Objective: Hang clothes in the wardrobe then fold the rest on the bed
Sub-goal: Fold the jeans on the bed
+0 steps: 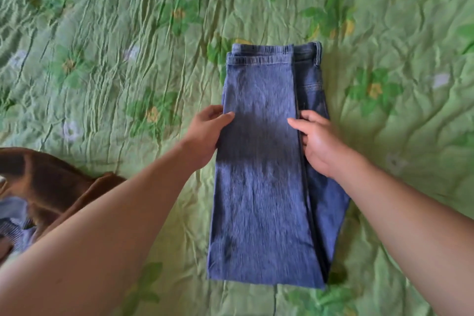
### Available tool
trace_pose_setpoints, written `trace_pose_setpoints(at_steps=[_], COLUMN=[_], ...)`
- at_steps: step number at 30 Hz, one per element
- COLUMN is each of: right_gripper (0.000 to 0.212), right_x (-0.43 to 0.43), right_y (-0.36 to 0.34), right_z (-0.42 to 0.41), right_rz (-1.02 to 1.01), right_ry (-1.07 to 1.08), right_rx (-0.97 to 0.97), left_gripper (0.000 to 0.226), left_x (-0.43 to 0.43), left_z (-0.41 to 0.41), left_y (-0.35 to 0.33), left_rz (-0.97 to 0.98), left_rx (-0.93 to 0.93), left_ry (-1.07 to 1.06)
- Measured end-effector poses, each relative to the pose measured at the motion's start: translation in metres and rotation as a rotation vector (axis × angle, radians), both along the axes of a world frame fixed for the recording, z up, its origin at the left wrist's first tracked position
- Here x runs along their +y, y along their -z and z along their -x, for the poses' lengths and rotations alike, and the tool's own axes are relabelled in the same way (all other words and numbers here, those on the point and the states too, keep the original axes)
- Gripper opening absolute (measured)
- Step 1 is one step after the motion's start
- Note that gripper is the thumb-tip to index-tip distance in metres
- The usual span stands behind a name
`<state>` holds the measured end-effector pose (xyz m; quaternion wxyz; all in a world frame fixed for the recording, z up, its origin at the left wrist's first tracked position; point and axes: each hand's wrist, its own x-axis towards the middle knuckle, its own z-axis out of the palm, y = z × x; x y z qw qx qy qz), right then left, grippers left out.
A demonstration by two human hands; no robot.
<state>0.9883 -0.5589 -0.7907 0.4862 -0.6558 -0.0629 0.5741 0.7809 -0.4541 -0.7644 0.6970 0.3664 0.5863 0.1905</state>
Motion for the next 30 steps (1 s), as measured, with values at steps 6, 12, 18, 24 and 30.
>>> trace_pose_setpoints(at_steps=[6, 12, 18, 24, 30], right_gripper=[0.032, 0.042, 0.035, 0.013, 0.024], right_x=[-0.085, -0.166, -0.215, -0.229, -0.226], right_y=[-0.007, -0.024, -0.028, -0.021, -0.015], right_z=[0.019, 0.063, 0.087, 0.1, 0.105], right_rz=[0.159, 0.337, 0.329, 0.276, 0.262], right_ry=[-0.112, -0.208, -0.156, -0.27, -0.398], right_rx=[0.168, 0.162, 0.11, -0.265, -0.629], left_gripper=[0.029, 0.031, 0.028, 0.012, 0.011], left_x=[-0.061, -0.141, -0.193, -0.208, -0.214], left_z=[0.049, 0.092, 0.119, 0.126, 0.127], left_y=[-0.005, -0.005, -0.01, -0.004, 0.009], left_rz=[0.249, 0.443, 0.417, 0.199, -0.179], left_rx=[0.054, 0.069, 0.118, 0.283, 0.465], left_ry=[0.212, 0.328, 0.297, 0.357, 0.508])
